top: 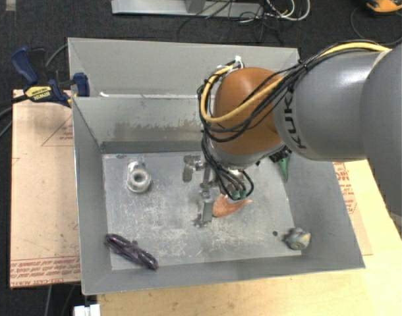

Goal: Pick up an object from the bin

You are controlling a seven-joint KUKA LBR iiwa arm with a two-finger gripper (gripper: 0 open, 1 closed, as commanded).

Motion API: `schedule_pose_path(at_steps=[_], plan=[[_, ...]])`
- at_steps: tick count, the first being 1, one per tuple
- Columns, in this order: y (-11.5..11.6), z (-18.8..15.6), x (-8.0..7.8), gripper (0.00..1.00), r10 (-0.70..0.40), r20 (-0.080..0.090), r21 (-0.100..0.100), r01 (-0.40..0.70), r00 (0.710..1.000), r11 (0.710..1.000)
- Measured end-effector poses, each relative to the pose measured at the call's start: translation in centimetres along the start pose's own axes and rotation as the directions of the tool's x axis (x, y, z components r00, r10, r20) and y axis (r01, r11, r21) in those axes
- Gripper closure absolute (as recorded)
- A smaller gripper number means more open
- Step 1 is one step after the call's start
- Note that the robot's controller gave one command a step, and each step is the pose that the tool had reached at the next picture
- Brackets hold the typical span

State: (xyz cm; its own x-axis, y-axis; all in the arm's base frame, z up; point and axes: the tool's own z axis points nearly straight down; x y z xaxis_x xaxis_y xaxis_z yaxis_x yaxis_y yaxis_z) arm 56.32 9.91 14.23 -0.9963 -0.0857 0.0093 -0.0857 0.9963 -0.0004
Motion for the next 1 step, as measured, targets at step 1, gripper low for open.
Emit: schedule_pose_path(at_steps=[1], plan=[[-1.51,3.61,2.73,0.0,0.112,0.01,-0.005,-0.112,0.994,0.994]])
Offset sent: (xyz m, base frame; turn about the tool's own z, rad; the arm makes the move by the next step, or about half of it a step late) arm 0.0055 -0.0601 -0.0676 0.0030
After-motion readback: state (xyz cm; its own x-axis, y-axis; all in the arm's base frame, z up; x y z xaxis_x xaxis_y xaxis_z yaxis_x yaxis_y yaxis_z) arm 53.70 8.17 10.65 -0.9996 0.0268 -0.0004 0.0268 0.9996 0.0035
